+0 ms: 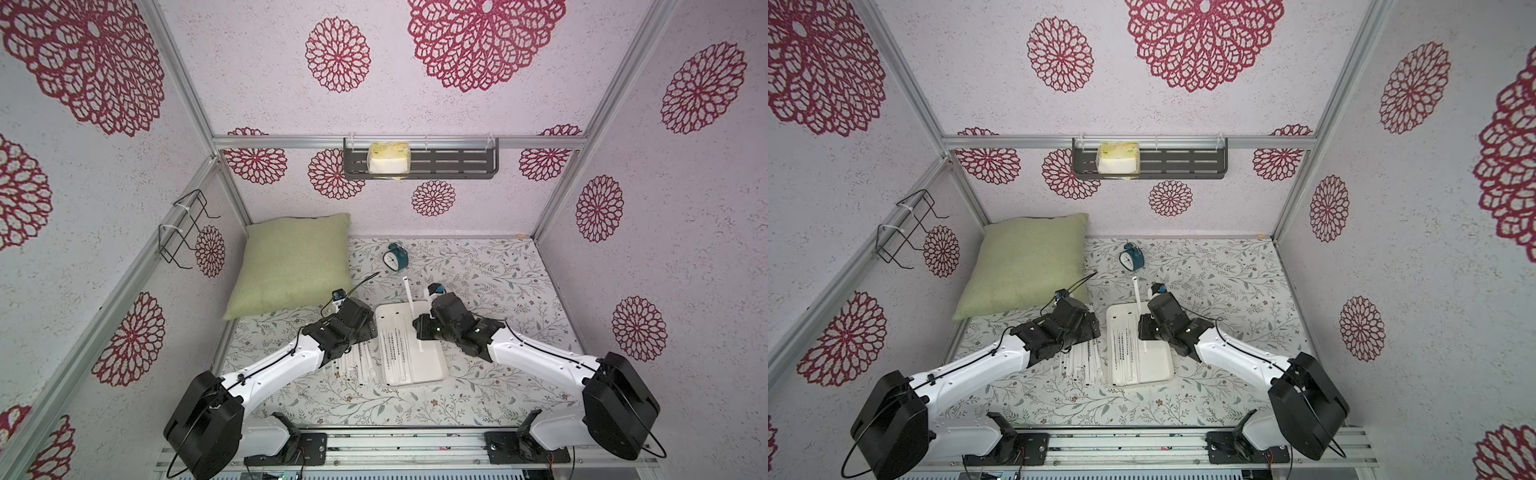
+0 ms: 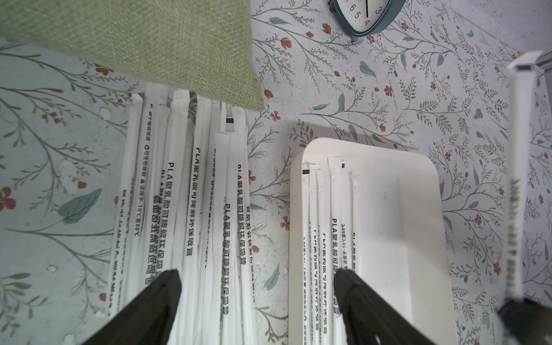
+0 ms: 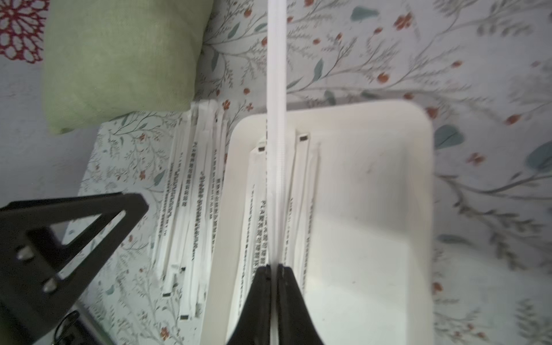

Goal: Put the straws into the storage box
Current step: Place the straw in the storage box.

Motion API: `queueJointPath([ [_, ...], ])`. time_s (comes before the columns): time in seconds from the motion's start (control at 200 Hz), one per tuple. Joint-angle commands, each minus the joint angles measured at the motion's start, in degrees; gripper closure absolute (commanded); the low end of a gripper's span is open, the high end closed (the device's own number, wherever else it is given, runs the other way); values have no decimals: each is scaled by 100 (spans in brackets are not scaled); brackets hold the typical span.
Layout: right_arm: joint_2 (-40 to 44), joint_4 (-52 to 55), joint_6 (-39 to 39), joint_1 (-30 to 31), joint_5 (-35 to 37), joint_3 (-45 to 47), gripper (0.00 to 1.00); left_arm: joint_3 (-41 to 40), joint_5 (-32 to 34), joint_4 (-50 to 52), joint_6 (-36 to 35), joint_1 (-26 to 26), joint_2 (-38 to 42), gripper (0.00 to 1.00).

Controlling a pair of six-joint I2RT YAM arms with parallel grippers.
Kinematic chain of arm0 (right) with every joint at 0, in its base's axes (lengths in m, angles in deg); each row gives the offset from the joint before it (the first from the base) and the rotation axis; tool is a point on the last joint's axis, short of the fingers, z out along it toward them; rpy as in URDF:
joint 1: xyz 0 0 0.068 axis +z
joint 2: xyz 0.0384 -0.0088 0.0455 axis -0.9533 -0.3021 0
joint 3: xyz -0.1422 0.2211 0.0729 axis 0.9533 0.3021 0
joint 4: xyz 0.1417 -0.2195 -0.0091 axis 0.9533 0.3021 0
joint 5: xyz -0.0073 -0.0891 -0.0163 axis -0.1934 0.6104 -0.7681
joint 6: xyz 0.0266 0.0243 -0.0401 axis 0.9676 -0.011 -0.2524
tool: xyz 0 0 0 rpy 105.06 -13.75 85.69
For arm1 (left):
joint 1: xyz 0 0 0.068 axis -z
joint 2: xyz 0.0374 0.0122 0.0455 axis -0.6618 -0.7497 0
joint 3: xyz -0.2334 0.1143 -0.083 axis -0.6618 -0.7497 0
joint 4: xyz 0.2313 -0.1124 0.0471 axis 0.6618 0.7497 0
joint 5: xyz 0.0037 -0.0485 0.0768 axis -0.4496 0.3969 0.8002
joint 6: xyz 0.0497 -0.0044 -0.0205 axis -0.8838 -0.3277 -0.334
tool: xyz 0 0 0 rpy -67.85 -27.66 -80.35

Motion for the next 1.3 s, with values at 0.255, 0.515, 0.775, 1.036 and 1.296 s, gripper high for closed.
queueJointPath([
  [0.255, -366, -1016, 978, -45, -572, 1016, 92, 223, -210, -321, -22, -35, -297, 12],
  [0.515, -629, -1451, 1274, 16, -691, 1138, 92, 190, -195, -286, 2, -21, -274, 13],
  [0.775, -952, -1613, 1275, 33, -726, 1126, 91, 181, -90, -164, -48, -22, -180, 13],
  [1.036, -1045, -1556, 1186, 43, -722, 1012, 88, 207, -35, -115, -40, -21, -201, 13],
  [1.296, -860, -1036, 983, 59, -565, 764, 81, 196, 206, 223, -85, -85, 73, 15],
])
